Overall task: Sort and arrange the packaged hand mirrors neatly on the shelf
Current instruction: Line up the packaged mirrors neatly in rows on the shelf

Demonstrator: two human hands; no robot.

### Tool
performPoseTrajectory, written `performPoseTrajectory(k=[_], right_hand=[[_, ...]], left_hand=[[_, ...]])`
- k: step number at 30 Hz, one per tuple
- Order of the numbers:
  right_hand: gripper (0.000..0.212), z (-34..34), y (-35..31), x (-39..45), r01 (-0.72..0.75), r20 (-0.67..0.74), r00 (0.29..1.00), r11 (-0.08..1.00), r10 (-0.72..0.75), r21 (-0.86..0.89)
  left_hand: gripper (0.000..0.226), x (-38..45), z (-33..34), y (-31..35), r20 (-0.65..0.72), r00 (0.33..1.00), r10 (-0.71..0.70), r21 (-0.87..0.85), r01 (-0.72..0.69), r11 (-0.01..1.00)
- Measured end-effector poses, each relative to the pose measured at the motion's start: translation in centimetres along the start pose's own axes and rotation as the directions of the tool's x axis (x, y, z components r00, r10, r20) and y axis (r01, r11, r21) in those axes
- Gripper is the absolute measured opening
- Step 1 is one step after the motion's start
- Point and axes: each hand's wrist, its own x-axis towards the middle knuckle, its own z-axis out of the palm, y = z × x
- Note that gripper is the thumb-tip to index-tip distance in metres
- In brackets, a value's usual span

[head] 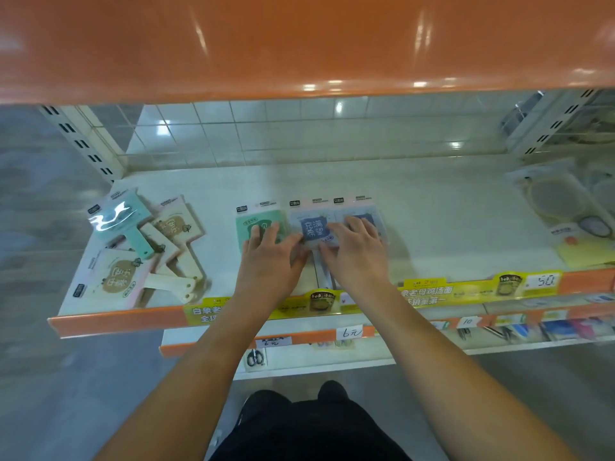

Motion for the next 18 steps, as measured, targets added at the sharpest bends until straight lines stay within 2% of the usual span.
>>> performPoseTrajectory(k=[8, 18], right_hand=[[0.043, 0.2, -0.4, -0.2, -0.004, 0.021, 1.0, 1.0, 0.005, -0.017], [0.043, -0.1, -1.4, -0.1, -0.022, 0.038, 0.999, 0.998, 0.024, -0.05]], left_hand=[[0.037, 0.9, -0.1, -0.1, -0.027, 0.997, 0.074, -0.035, -0.074, 0.997], [0.038, 1.3, 0.4, -0.8, -0.058, 0.996, 0.063, -0.043, -0.065, 0.997]])
